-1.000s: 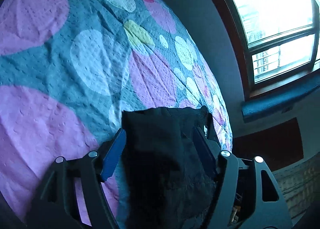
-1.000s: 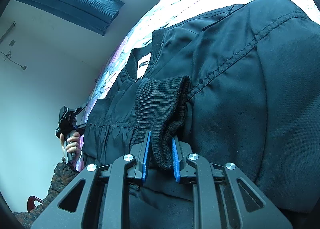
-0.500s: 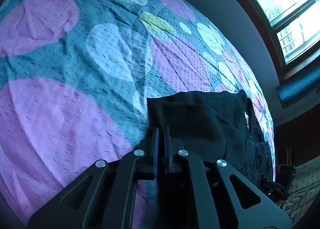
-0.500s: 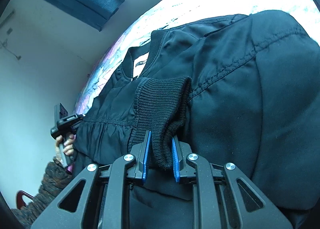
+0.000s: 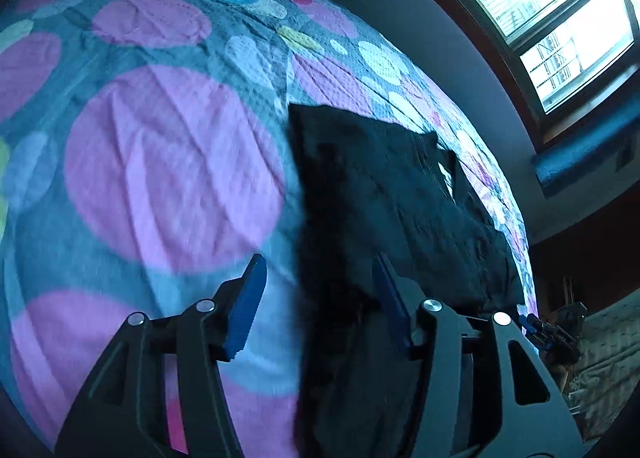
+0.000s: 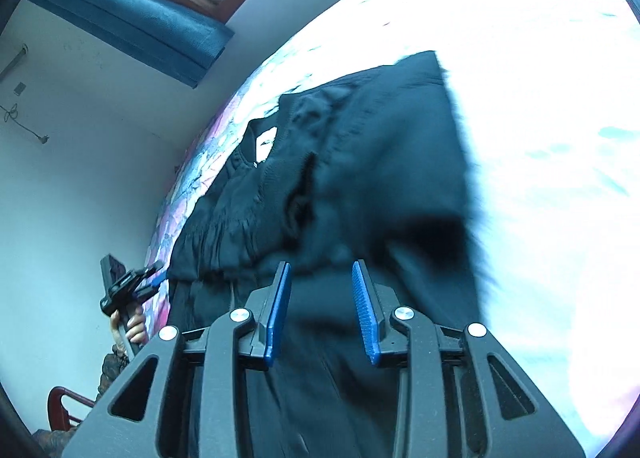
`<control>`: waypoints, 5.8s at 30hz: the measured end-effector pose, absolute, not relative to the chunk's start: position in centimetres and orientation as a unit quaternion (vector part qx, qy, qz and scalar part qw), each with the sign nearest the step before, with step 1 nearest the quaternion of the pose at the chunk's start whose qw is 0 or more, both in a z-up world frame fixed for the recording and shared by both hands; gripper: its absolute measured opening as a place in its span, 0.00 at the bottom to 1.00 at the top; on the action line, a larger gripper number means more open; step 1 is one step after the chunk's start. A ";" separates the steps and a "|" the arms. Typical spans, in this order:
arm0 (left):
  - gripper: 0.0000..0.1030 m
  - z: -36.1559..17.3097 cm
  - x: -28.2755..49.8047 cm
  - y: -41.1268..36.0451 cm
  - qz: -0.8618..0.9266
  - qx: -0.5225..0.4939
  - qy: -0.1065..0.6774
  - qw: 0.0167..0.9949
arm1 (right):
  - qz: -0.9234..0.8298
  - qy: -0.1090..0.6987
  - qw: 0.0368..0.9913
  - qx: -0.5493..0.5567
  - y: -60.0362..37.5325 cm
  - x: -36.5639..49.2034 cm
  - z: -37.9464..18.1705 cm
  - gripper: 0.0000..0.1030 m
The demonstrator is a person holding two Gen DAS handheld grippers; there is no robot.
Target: Fold small clothes
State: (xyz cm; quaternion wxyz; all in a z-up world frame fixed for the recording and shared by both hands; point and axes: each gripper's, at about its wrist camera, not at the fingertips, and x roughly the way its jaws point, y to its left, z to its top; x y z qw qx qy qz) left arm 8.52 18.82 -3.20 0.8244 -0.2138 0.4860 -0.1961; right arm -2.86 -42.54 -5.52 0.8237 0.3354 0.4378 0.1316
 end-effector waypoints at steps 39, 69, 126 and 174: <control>0.69 -6.4 -13.1 15.0 -0.375 -0.229 0.544 0.715 | 0.276 0.501 0.731 0.372 -41.3 -20.8 -9.7 0.54; 0.10 2.0 -4.2 15.3 -0.393 -0.327 0.421 0.749 | 0.391 0.341 0.701 0.489 -43.9 -12.7 -3.4 0.12; 0.64 -3.0 22.1 4.7 -0.366 -0.026 0.499 0.785 | 0.287 0.402 0.824 0.277 -45.8 10.0 -5.9 0.53; 0.15 -5.3 30.1 2.3 -0.177 -0.045 0.459 0.870 | 0.161 0.444 0.837 0.277 -45.9 22.3 -8.4 0.11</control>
